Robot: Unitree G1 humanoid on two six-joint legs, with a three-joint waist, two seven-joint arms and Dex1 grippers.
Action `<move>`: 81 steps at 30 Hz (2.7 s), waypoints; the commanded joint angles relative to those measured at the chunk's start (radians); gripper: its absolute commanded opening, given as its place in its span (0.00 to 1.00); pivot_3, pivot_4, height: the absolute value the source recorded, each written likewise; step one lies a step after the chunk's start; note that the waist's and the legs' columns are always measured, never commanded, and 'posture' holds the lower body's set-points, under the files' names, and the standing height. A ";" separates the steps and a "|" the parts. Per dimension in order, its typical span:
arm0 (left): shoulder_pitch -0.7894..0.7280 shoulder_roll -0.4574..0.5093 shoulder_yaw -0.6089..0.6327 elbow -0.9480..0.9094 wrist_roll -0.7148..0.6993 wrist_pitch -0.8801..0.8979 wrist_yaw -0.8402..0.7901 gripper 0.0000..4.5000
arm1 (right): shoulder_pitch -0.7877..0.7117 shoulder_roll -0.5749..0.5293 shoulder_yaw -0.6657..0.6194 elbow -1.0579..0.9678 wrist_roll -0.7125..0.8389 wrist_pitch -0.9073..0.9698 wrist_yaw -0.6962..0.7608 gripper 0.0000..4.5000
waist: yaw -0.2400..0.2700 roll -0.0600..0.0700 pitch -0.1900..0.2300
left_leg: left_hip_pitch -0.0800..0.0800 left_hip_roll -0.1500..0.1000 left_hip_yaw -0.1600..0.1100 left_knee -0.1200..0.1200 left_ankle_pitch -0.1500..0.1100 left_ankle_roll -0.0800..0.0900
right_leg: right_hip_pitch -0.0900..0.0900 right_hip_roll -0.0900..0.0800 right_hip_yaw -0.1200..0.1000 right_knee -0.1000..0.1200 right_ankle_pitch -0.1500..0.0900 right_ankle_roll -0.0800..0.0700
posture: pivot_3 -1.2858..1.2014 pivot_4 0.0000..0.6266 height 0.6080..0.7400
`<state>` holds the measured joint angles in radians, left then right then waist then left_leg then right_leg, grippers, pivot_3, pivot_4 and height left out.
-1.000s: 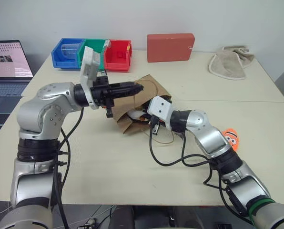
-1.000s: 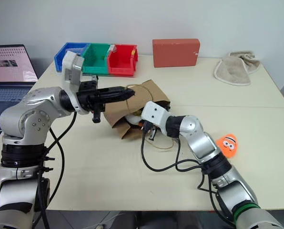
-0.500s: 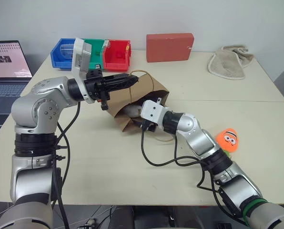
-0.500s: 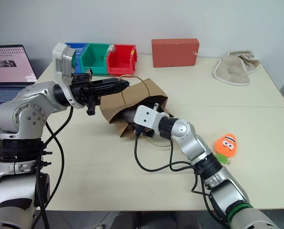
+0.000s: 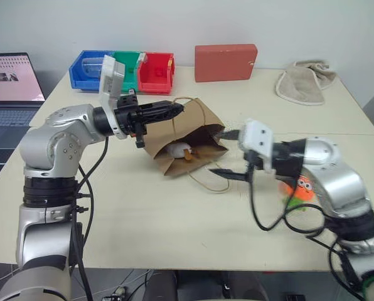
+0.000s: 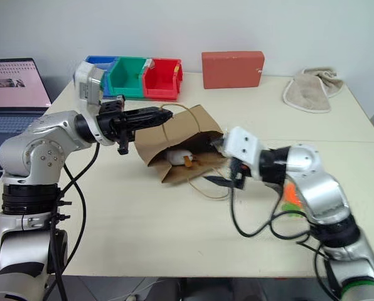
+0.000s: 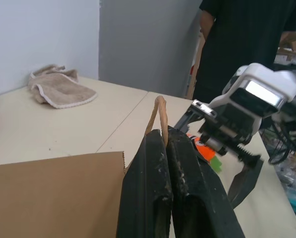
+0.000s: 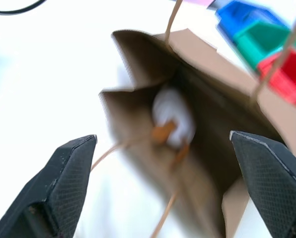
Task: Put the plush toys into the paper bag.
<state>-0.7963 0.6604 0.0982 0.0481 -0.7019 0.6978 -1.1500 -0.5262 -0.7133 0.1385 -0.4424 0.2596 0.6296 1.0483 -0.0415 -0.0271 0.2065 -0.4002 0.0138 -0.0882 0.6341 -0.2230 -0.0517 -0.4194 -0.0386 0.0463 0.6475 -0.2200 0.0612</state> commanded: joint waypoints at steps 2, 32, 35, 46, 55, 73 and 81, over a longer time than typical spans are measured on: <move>-0.002 0.006 0.011 -0.024 -0.003 -0.022 -0.015 0.00 | 0.134 -0.183 -0.160 -0.022 0.023 0.004 0.051 1.00 | 0.008 0.000 0.000 | 0.000 0.000 0.001 0.000 0.000 0.000 | 0.000 0.000 0.001 0.000 0.000 0.000 | 0.52 0.24 1.00; 0.041 0.014 0.015 -0.069 -0.004 -0.018 -0.001 0.00 | 0.371 -0.372 -0.156 0.297 -0.249 -0.324 -0.036 0.04 | 0.008 0.000 0.000 | 0.000 0.000 0.003 0.006 0.000 0.000 | 0.003 0.000 0.003 0.000 0.001 0.002 | 0.52 0.24 1.00; 0.035 0.016 0.016 -0.063 -0.004 -0.018 -0.002 0.00 | 0.353 -0.366 -0.158 0.295 -0.242 -0.340 -0.029 0.00 | 0.008 0.000 0.000 | 0.001 0.000 0.003 0.007 0.000 0.000 | 0.004 0.000 0.002 -0.001 0.001 0.002 | 0.52 0.24 1.00; -0.010 0.036 0.028 -0.041 -0.019 -0.003 -0.009 0.00 | 0.054 -0.128 -0.048 -0.038 0.086 -0.043 0.019 0.00 | -0.002 0.000 0.000 | 0.001 0.000 0.001 0.008 0.000 0.000 | 0.004 0.000 0.002 -0.001 0.003 0.002 | 0.52 0.24 1.00; -0.020 0.043 0.031 -0.050 -0.024 0.006 -0.012 0.00 | -0.125 0.148 0.154 0.120 -0.039 -0.090 -0.125 0.00 | 0.005 0.000 0.000 | 0.000 0.000 0.001 0.008 0.000 0.000 | 0.003 0.000 0.001 -0.001 0.003 0.002 | 0.52 0.24 1.00; -0.022 0.054 0.037 -0.074 -0.033 0.030 -0.023 0.00 | -0.233 0.447 0.254 0.519 -0.428 -0.350 -0.535 0.20 | 0.004 0.000 0.000 | -0.001 0.000 0.001 0.006 0.000 0.000 | 0.000 0.000 0.001 0.000 0.004 0.000 | 0.52 0.24 1.00; -0.024 0.050 0.036 -0.059 -0.023 0.023 -0.020 0.00 | -0.224 0.457 0.231 0.487 -0.410 -0.317 -0.494 0.85 | 0.002 0.000 0.000 | -0.001 0.000 0.001 0.006 0.000 0.000 | 0.000 0.000 0.001 0.001 0.004 0.000 | 0.52 0.24 1.00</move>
<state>-0.7989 0.7040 0.1073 0.0061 -0.7081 0.7327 -1.1682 -0.7401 -0.2575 0.4060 0.0920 -0.1668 0.3079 0.5445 -0.0394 -0.0270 0.2065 -0.4014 0.0139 -0.0873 0.6398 -0.2230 -0.0517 -0.4194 -0.0382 0.0475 0.6482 -0.2162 0.0611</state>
